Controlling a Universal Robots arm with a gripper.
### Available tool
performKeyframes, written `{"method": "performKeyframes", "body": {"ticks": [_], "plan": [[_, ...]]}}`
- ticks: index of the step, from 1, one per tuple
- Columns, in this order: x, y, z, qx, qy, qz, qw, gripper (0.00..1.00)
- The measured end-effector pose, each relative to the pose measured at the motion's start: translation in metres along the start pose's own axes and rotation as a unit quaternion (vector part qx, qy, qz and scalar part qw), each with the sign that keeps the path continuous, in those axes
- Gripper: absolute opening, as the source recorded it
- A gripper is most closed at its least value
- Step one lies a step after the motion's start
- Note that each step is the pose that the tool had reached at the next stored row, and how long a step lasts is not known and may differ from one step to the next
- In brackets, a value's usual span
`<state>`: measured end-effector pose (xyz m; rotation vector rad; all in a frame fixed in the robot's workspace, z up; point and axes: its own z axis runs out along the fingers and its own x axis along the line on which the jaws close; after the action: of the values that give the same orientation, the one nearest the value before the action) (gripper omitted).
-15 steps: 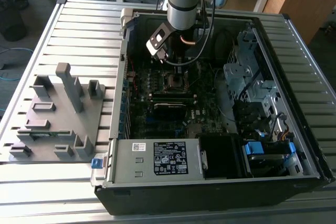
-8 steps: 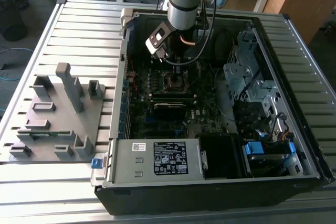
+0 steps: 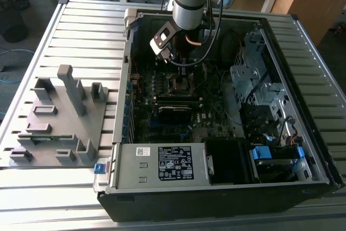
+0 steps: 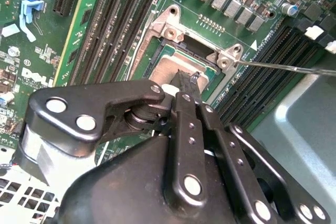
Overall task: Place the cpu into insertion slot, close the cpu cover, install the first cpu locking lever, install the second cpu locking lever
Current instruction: 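Place the cpu into insertion slot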
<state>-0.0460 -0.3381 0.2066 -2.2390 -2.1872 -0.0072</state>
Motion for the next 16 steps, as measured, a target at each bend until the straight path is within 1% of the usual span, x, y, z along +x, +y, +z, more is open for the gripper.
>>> {"method": "performKeyframes", "body": {"ticks": [5, 9, 12, 16], "plan": [[-0.0001, -0.0001, -0.0006, 0.0001, -0.0003, 0.0, 1.0, 0.1], [0.0, -0.0001, -0.0048, 0.0, -0.0002, 0.0, 1.0, 0.1], [0.0001, -0.0001, -0.0091, 0.0, -0.0001, 0.0, 1.0, 0.1], [0.0001, -0.0001, -0.0096, 0.0, 0.0, 0.0, 1.0, 0.1]]}}
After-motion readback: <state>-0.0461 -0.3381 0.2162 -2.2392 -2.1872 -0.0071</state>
